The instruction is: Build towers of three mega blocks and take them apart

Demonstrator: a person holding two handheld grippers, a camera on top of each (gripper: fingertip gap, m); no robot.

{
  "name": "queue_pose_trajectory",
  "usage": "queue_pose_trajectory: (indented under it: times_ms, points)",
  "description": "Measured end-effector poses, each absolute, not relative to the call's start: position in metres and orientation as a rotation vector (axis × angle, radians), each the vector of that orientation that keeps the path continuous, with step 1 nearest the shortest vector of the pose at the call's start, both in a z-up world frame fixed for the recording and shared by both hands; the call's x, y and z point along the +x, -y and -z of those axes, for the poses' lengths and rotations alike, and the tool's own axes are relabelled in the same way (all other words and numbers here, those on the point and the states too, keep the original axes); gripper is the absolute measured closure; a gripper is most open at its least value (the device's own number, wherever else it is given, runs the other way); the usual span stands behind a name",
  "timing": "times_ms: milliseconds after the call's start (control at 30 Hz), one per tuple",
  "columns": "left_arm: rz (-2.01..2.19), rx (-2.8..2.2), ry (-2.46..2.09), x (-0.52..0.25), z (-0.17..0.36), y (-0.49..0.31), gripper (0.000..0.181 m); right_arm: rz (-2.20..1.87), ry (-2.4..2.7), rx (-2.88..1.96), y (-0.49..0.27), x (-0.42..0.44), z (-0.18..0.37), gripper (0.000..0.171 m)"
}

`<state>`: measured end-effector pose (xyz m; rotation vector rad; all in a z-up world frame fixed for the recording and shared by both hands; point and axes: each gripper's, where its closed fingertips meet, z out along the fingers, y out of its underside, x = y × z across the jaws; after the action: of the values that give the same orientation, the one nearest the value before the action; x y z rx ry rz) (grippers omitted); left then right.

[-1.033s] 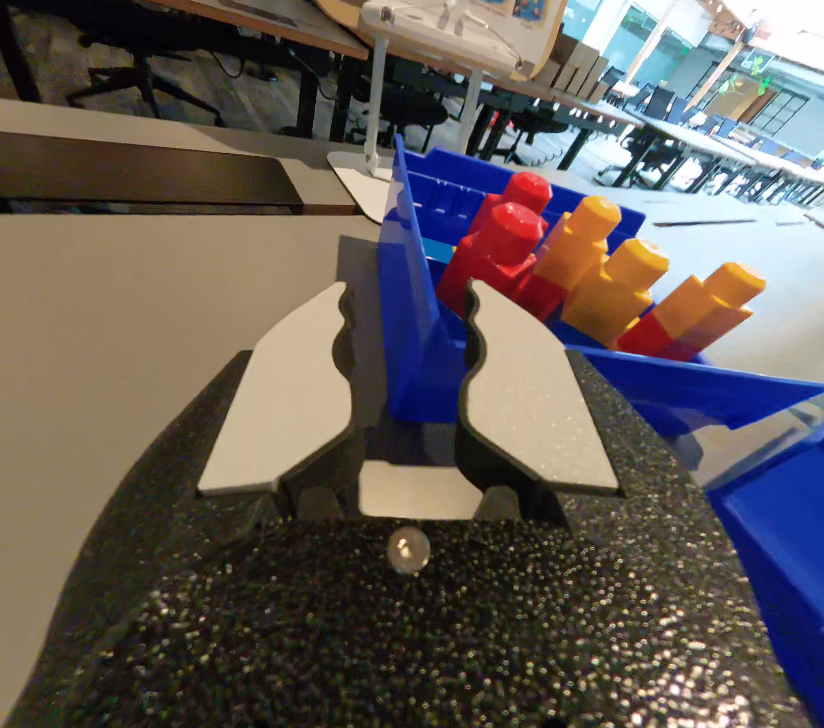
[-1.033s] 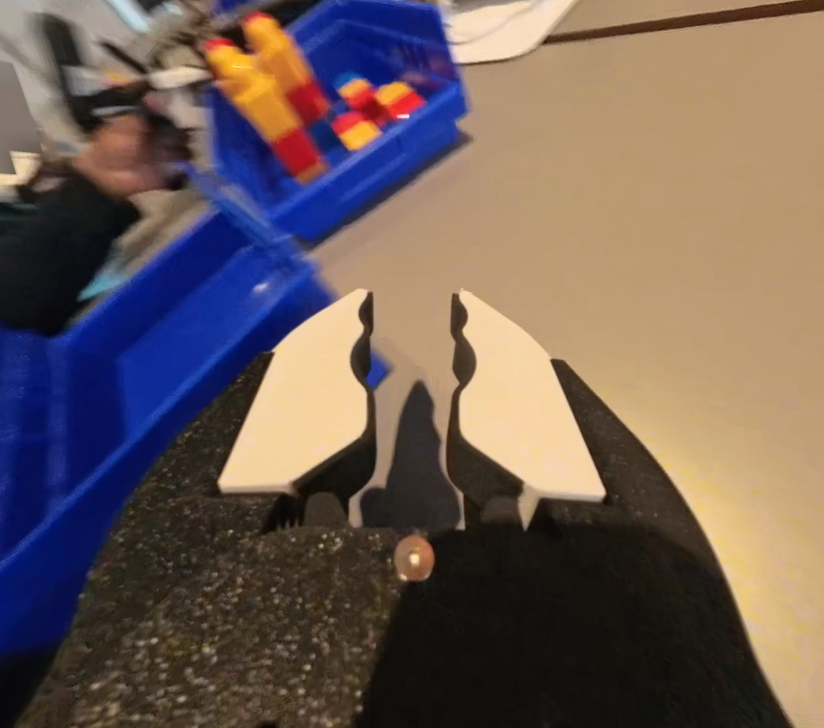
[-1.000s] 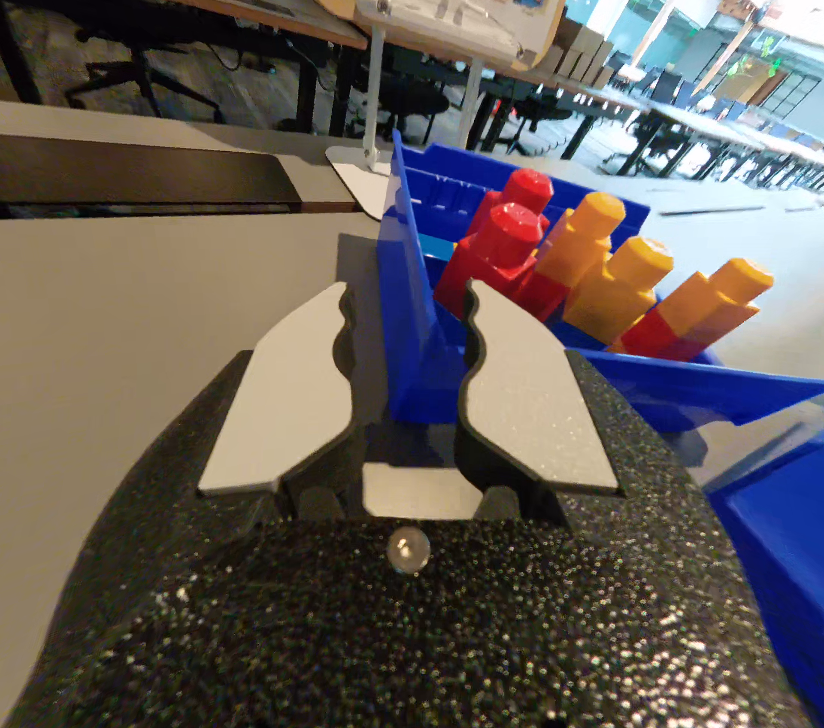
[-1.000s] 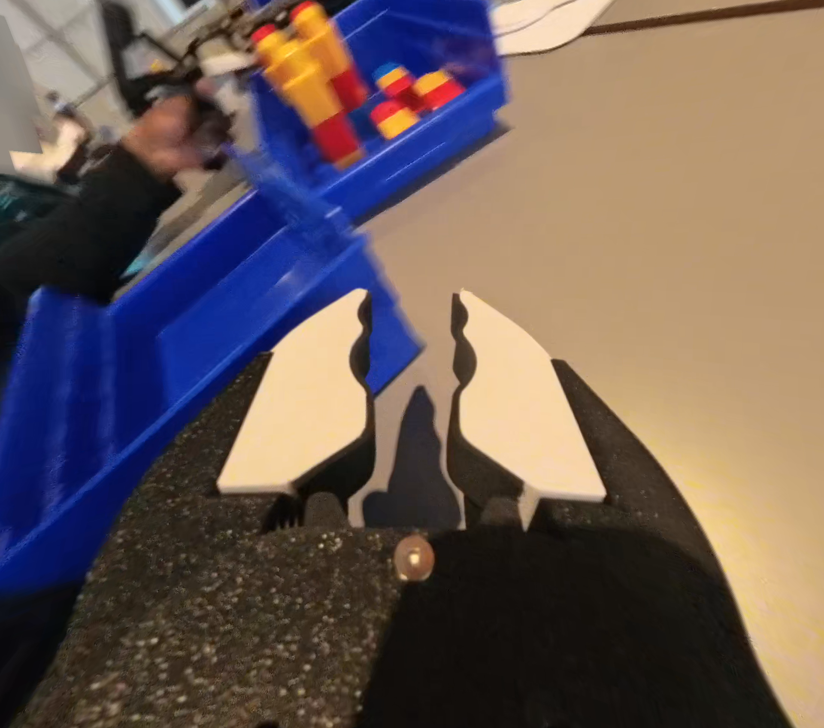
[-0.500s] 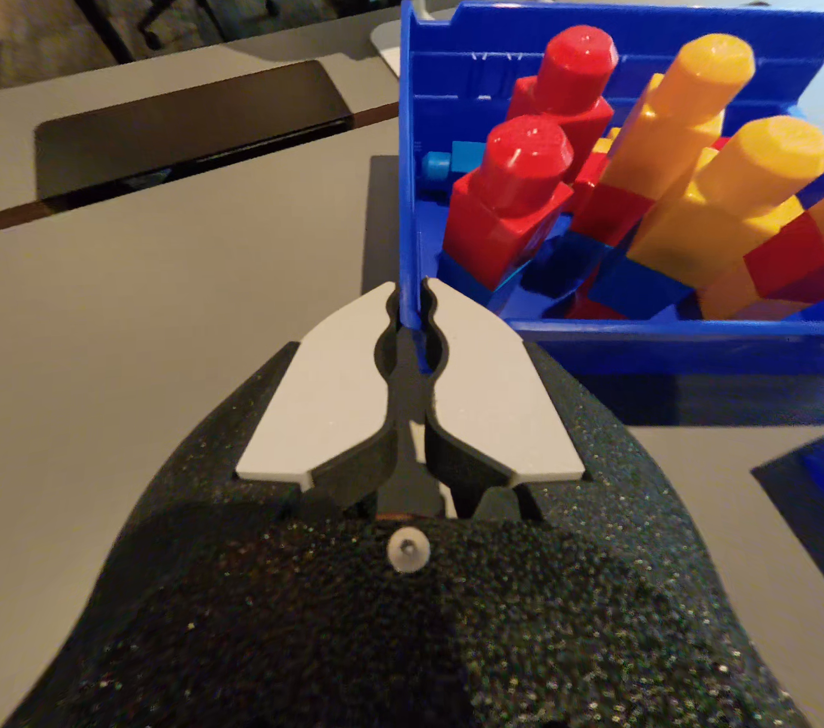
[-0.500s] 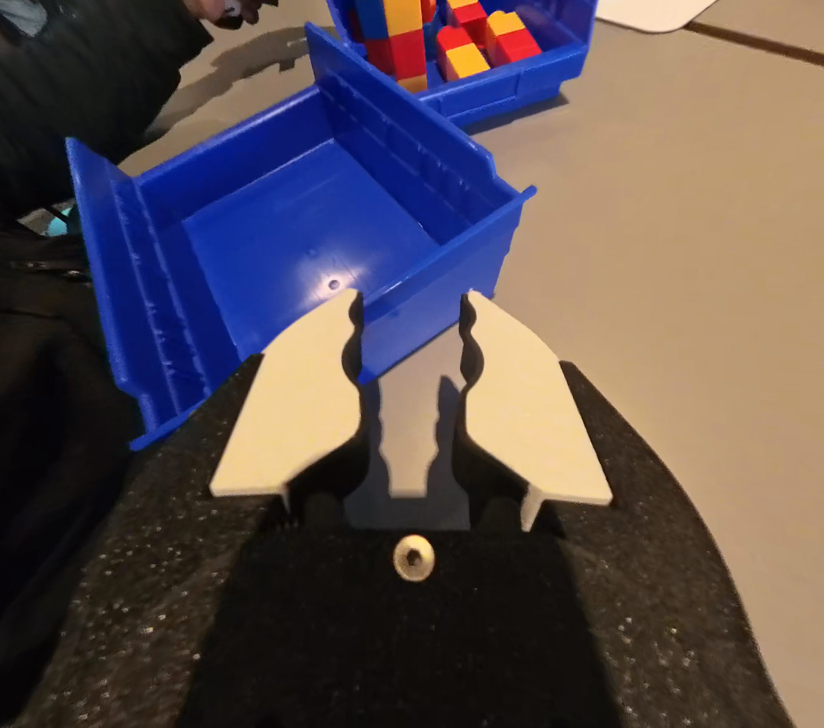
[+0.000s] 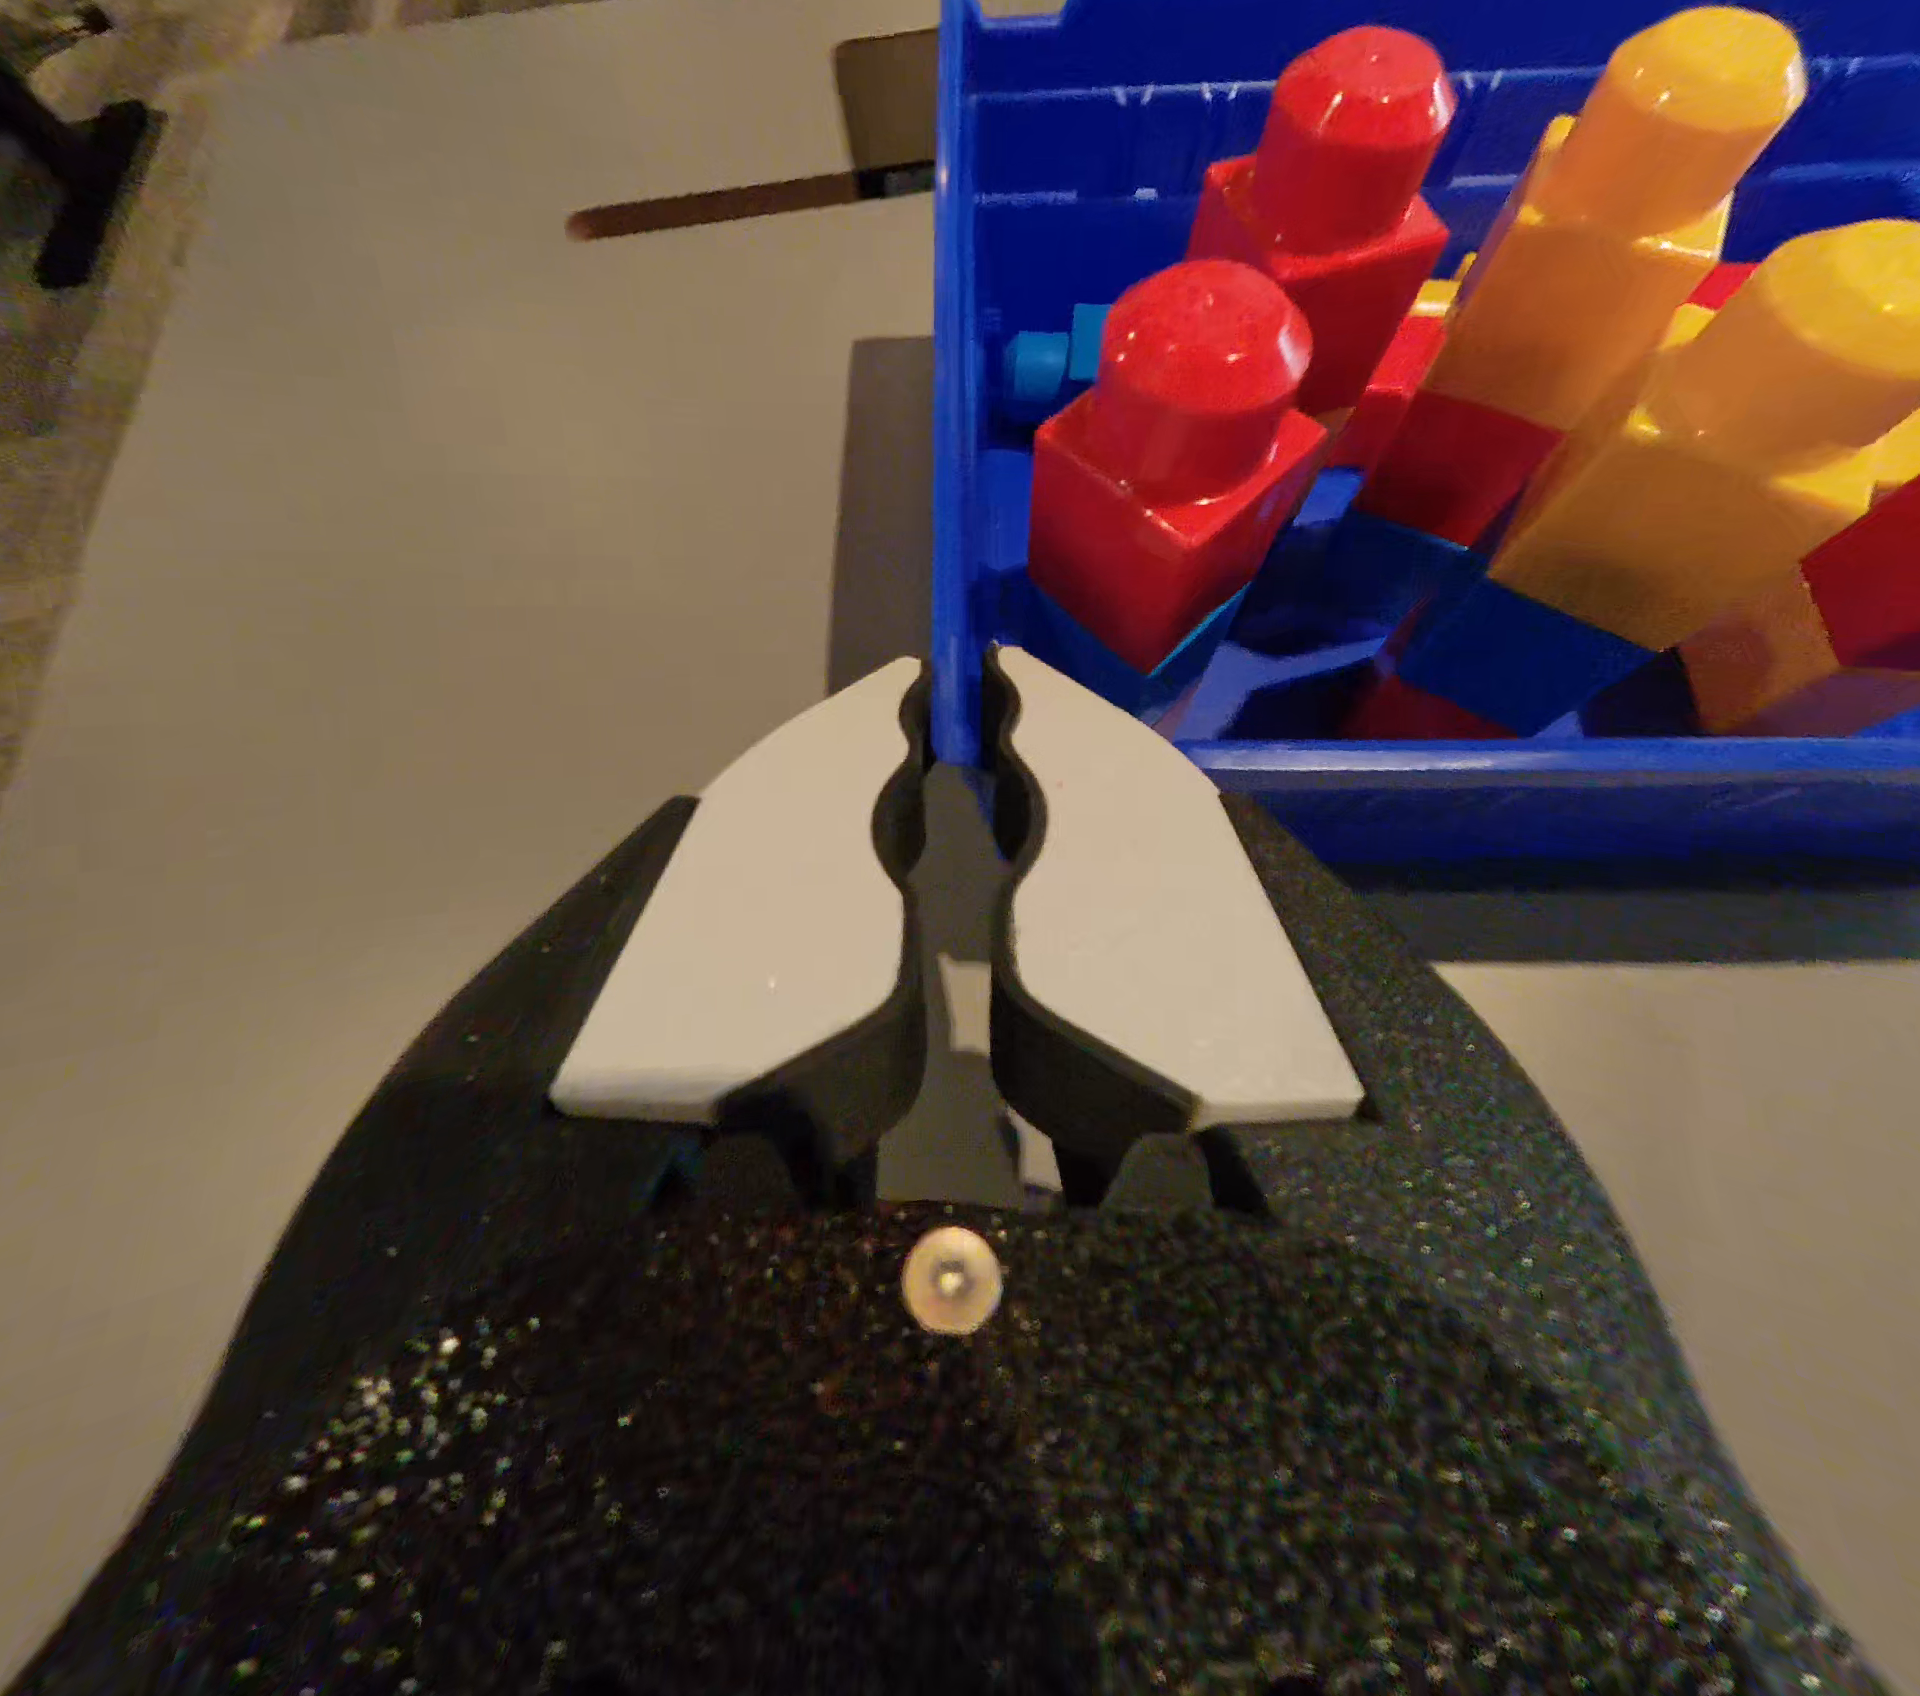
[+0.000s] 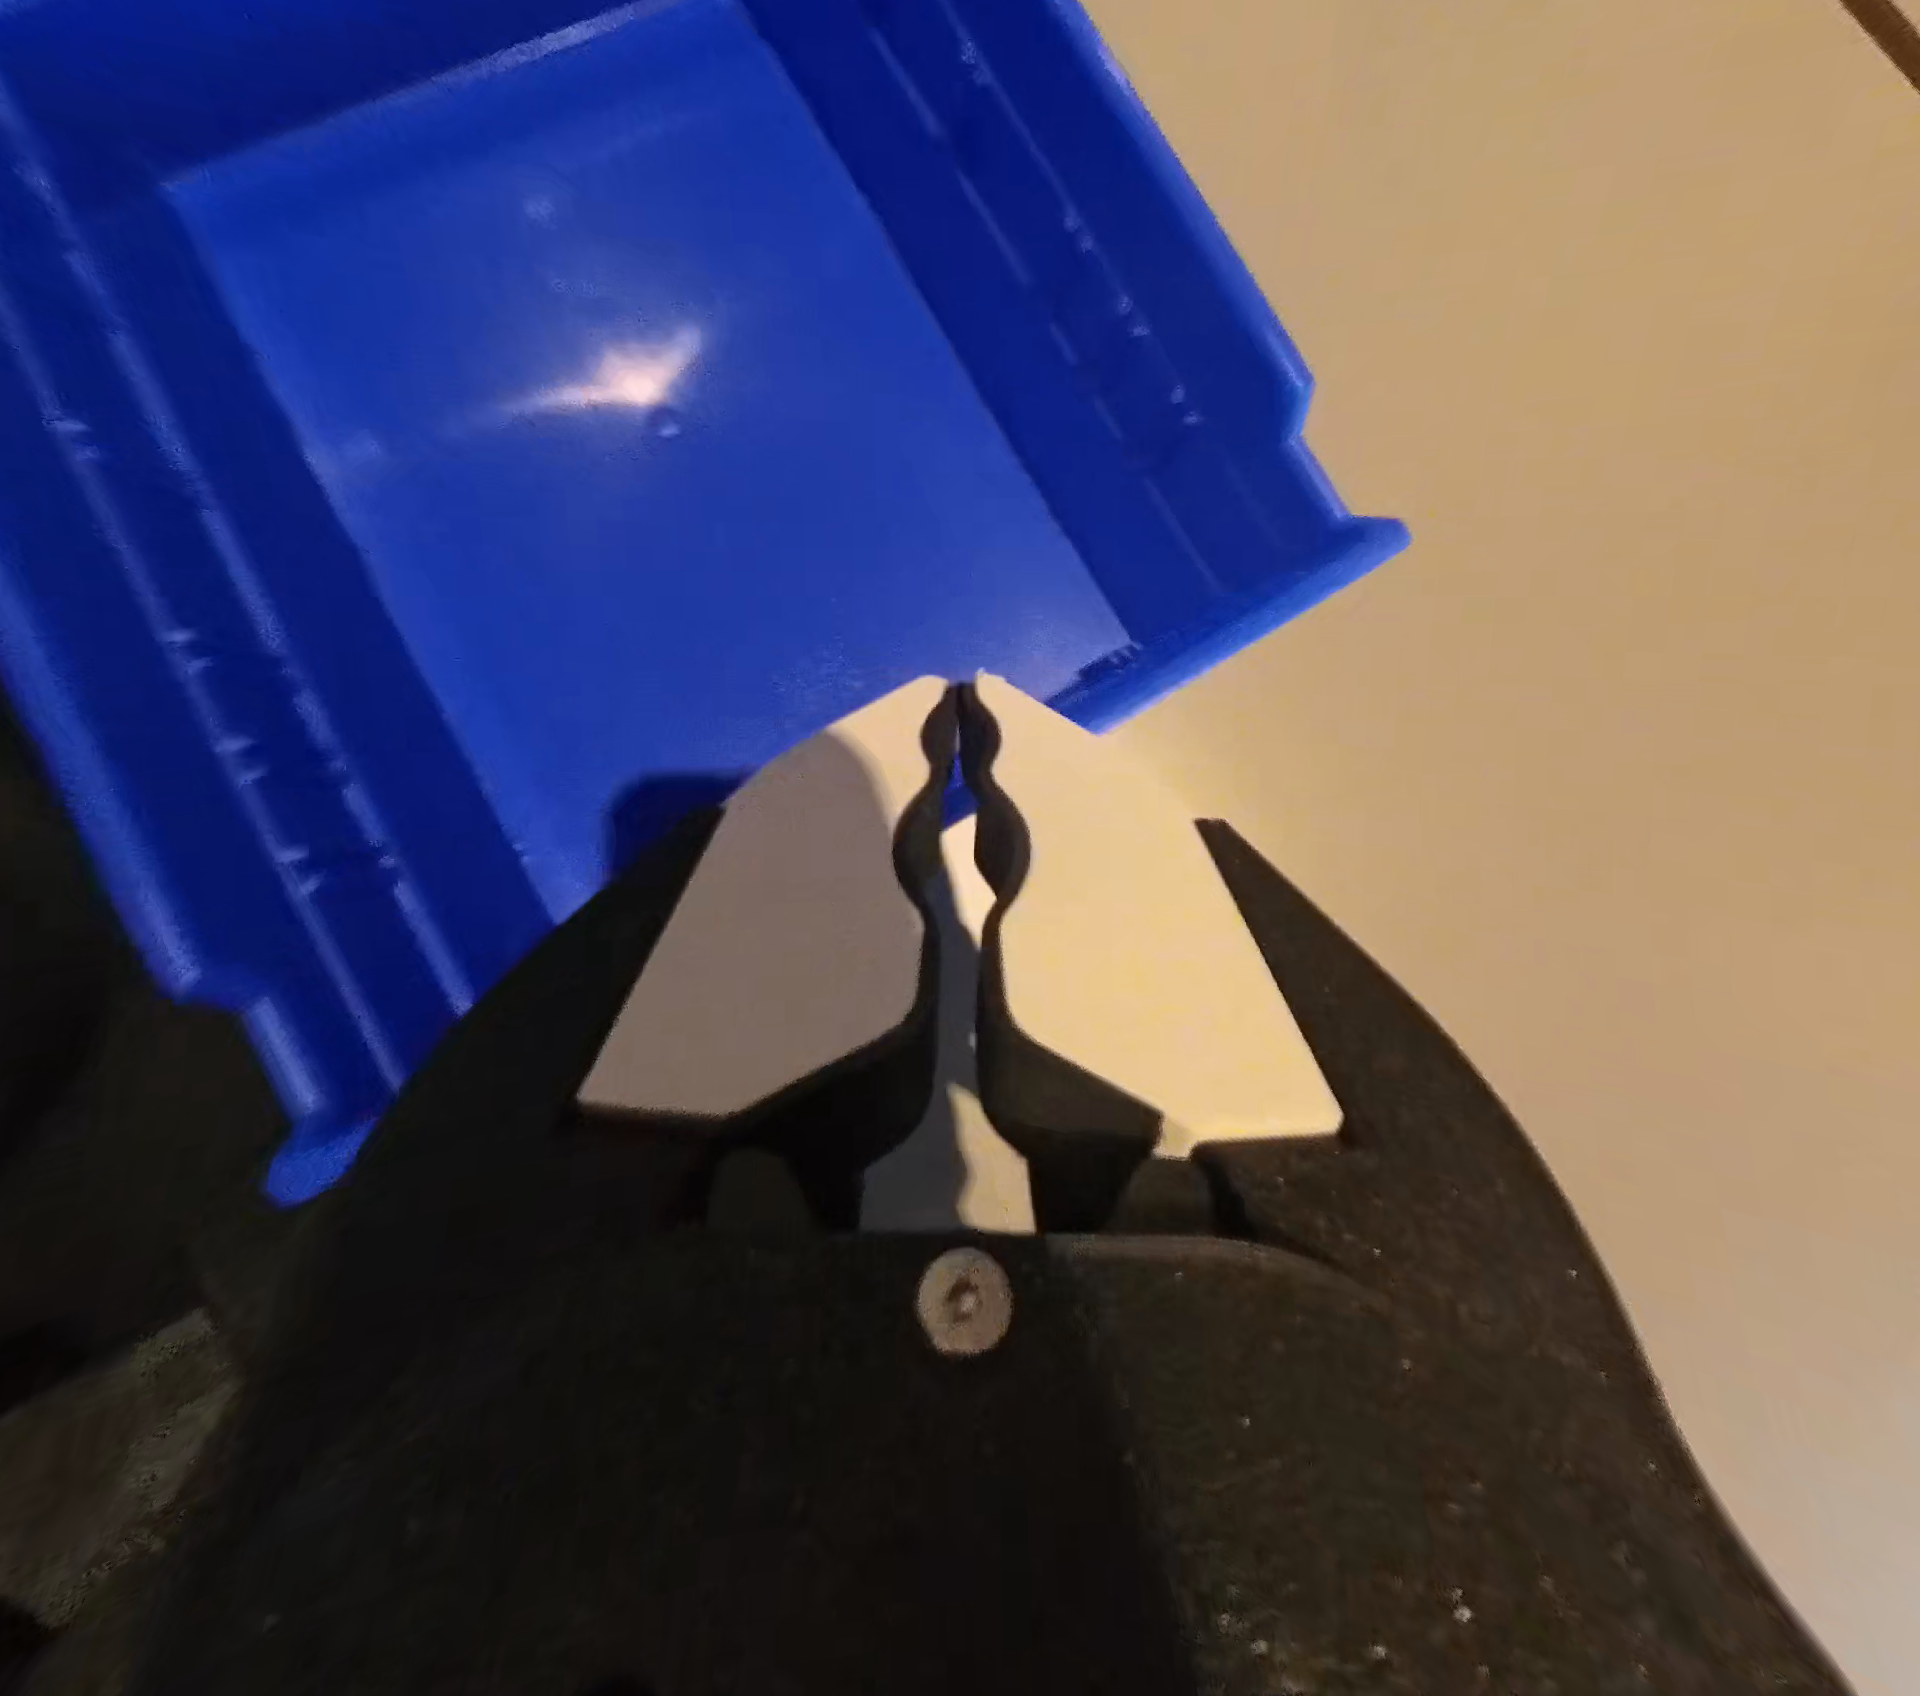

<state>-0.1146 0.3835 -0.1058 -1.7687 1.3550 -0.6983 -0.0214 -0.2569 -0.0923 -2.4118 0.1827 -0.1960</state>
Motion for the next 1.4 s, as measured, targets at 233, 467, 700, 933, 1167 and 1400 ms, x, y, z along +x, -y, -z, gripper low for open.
queue_pose_trajectory:
  times_ms: [233,467,700,933,1167,1400]
  points:
    - [0.625,-1.819,-1.261,-0.166,0.105,-0.431,0.174,0.509,-0.272,-2.534,0.268,0.021,0.085,0.148]
    - [0.598,-1.821,-1.251,-0.186,0.105,-0.452,0.173,0.602,-0.263,-2.599,0.295,0.002,0.091,0.139]
    - [0.51,-1.838,-1.289,-0.196,0.105,-0.472,0.173,0.596,-0.195,-2.686,0.297,0.012,0.094,0.149]
    - [0.41,-1.797,-1.267,-0.204,0.101,-0.501,0.162,0.74,-0.167,-2.794,0.294,0.079,0.093,0.154]
    - [0.312,-1.731,-0.971,-0.224,0.092,-0.51,0.121,1.133,-0.41,-2.677,0.309,0.098,0.079,0.136]
    - [0.355,-1.694,-0.874,-0.23,0.09,-0.497,0.123,1.025,-0.497,-2.425,0.331,0.02,0.064,0.138]
